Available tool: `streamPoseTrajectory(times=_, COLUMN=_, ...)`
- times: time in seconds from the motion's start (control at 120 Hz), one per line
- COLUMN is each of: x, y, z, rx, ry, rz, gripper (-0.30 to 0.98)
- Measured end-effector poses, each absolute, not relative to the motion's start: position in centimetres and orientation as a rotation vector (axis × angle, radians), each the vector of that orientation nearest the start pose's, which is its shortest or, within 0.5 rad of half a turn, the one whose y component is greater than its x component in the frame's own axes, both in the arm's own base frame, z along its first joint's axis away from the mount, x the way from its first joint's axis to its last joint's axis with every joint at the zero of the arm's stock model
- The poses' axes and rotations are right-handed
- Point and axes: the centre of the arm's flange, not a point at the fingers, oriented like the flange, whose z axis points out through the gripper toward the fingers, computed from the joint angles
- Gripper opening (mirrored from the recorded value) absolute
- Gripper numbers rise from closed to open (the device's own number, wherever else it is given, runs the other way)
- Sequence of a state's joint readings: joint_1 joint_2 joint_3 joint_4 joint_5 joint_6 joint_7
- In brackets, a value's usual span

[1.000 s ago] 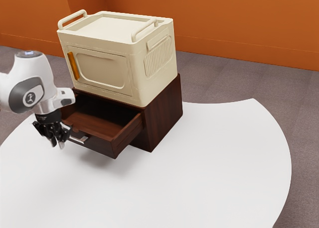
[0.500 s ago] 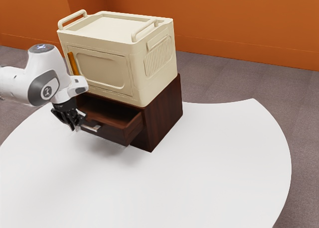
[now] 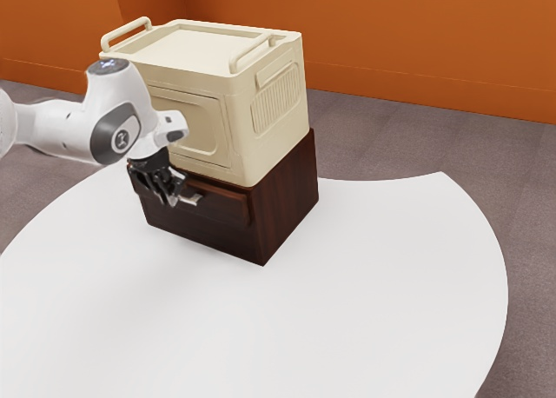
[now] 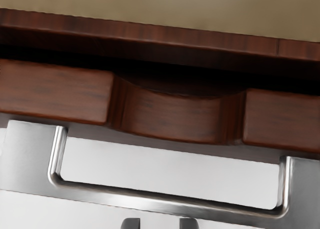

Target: Push the drawer handle with one arm to close the drawer

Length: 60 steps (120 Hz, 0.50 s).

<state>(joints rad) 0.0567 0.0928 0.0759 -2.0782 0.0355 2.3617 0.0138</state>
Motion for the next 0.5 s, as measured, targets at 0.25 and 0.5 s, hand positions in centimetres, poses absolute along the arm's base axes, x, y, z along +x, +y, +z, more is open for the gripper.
streamPoseTrajectory(times=0.25, x=60.1, y=9.8, z=40.4, rx=-3.031, ry=0.22, rz=-0.316, gripper=0.0)
streamPoseTrajectory(times=0.5, x=50.7, y=5.1, z=44.8, rx=-3.132, ry=0.113, rz=-0.323, gripper=0.22)
